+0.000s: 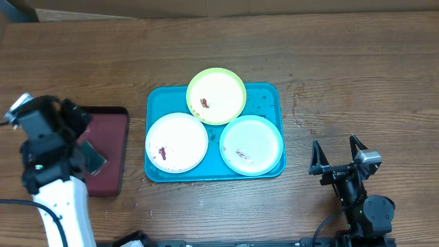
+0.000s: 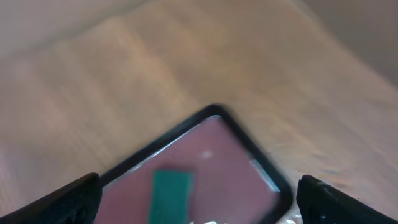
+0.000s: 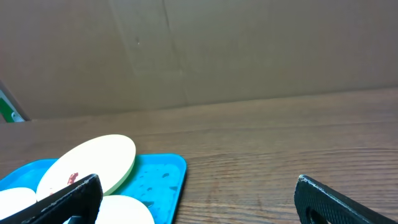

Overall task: Clean dirty plates on tray and stack at the side
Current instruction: 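Move the left gripper to the green sponge on the pink tray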

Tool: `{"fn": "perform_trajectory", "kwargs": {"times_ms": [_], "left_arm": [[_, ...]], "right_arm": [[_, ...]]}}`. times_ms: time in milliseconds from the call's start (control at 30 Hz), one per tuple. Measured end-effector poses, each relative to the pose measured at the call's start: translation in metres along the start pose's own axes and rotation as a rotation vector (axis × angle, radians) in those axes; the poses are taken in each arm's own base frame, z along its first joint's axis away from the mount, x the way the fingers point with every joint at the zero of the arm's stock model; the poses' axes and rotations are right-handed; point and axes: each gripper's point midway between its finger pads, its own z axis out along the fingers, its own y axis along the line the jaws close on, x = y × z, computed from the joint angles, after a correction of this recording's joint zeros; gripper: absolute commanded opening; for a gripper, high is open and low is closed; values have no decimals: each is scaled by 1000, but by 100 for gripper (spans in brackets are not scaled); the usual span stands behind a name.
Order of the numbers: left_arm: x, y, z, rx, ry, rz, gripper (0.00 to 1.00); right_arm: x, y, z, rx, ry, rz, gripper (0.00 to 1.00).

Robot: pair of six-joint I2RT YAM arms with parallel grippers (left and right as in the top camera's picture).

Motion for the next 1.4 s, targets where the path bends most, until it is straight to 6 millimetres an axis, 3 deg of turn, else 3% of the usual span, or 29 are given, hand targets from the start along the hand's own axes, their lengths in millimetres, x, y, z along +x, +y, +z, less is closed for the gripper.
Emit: {"fn": "perform_trajectory", "kwargs": {"times_ms": [100, 200, 433, 533, 700, 867, 1100, 1267, 1400], "left_arm": [[24, 14, 18, -17, 137, -55, 100], [52, 12, 31, -3, 274, -65, 100], [94, 7, 71, -7, 462, -71, 100], [121, 11, 82, -32, 574, -68, 100], [149, 14, 93, -51, 688, -67, 100], [159, 19, 94, -70, 731, -74, 100], [158, 45, 92, -175, 725, -66, 100], [161, 47, 98, -192, 731, -64, 100], [164, 43, 114, -168, 722, -56, 100]], "right_arm": [[0, 0, 0, 0, 0, 0, 100], [0, 0, 0, 0, 0, 0, 100], [0, 0, 0, 0, 0, 0, 100], [0, 0, 0, 0, 0, 0, 100], [0, 0, 0, 0, 0, 0, 100], [0, 0, 0, 0, 0, 0, 100], [0, 0, 0, 0, 0, 0, 100], [0, 0, 0, 0, 0, 0, 100], [0, 0, 0, 0, 0, 0, 100]]}}
